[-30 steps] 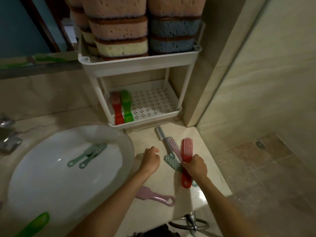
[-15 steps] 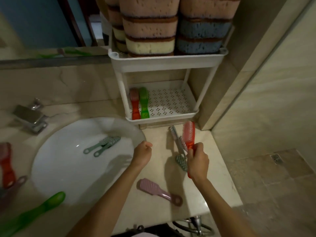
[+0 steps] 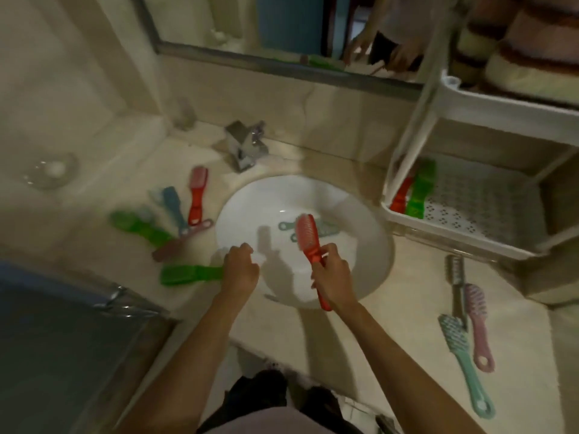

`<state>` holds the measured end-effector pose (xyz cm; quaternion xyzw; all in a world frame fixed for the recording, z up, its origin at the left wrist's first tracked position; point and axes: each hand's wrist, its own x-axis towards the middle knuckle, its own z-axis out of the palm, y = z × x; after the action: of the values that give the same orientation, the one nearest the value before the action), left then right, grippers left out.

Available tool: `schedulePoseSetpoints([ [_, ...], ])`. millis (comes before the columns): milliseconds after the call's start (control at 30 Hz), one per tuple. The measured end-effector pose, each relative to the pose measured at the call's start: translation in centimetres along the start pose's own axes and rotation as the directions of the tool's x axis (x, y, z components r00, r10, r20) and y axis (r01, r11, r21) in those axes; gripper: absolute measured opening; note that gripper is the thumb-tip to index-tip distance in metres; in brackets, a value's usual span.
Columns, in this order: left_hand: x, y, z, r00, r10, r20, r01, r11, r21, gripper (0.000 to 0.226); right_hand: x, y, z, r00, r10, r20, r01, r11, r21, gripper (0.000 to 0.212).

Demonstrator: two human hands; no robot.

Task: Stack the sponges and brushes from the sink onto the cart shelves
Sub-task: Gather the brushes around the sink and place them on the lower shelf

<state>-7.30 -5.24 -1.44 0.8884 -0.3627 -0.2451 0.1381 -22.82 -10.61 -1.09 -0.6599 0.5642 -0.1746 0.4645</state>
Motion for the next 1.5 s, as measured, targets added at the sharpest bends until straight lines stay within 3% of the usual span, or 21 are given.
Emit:
schedulePoseSetpoints([
  [200,2.3,-6.3,-2.5,0.989,0.091,0.116,-0.133,0.890,0.437,0.032,1.3,-3.6,6.3,0.995,0.000,0.098,0.001,1.000,-0.012,0.016],
  [367,4.4,-8.9,-2.8,0.944,0.260,0.201,-0.328,0.765,0.554,0.037,2.1,-4.9,8.6,0.994,0.045,0.096,-0.042,0.999,-0.030,0.015],
  [500,5.2,-7.9,-4.0,0.932,0.279,0.231,-0.362,0.709,0.605,0.034,2.9,-4.8,7.9,0.995,0.101,0.025,-0.099,0.992,-0.084,0.020],
  [567,5.4,-6.2,-5.0,0.920,0.329,0.215,-0.391,0.704,0.593,0.036,3.4,-4.6,6.8,0.989,0.139,-0.041,-0.142,0.985,-0.102,0.024],
  [700,6.7,-0.6,-5.0,0.831,0.503,0.239,-0.553,0.694,0.462,0.040,3.7,-4.1,3.2,0.970,0.152,-0.188,-0.161,0.986,-0.034,0.024],
  [833,5.6,5.9,-4.4,0.679,0.706,0.199,-0.715,0.576,0.397,0.037,2.9,-2.9,-1.3,0.927,0.166,-0.336,-0.136,0.985,0.110,0.016],
  [967,3.1,11.2,-2.6,0.505,0.842,0.189,-0.842,0.431,0.325,0.027,1.1,-1.0,-6.0,0.879,0.164,-0.448,-0.113,0.984,0.139,0.013],
  [1033,1.7,13.4,-1.7,0.434,0.873,0.220,-0.886,0.371,0.278,0.029,0.1,0.2,-7.8,0.850,0.155,-0.504,-0.072,0.981,0.180,0.018],
  [1167,-1.5,17.4,-0.2,0.392,0.848,0.357,-0.919,0.373,0.124,0.031,-1.0,2.8,-11.8,0.769,0.183,-0.612,-0.038,0.969,0.243,0.020],
  [1300,-3.6,21.2,1.7,0.260,0.900,0.350,-0.962,0.272,0.016,0.051,0.5,4.6,-16.6,0.757,0.234,-0.610,-0.070,0.957,0.281,0.021],
  [1400,-3.4,24.0,3.6,0.260,0.925,0.278,-0.958,0.283,-0.049,0.058,3.0,5.3,-19.9,0.790,0.241,-0.564,-0.096,0.957,0.275,0.024],
  [1500,-2.3,25.9,5.4,0.329,0.911,0.250,-0.938,0.346,-0.027,0.065,6.0,6.1,-22.5,0.830,0.196,-0.522,-0.108,0.975,0.195,0.025],
])
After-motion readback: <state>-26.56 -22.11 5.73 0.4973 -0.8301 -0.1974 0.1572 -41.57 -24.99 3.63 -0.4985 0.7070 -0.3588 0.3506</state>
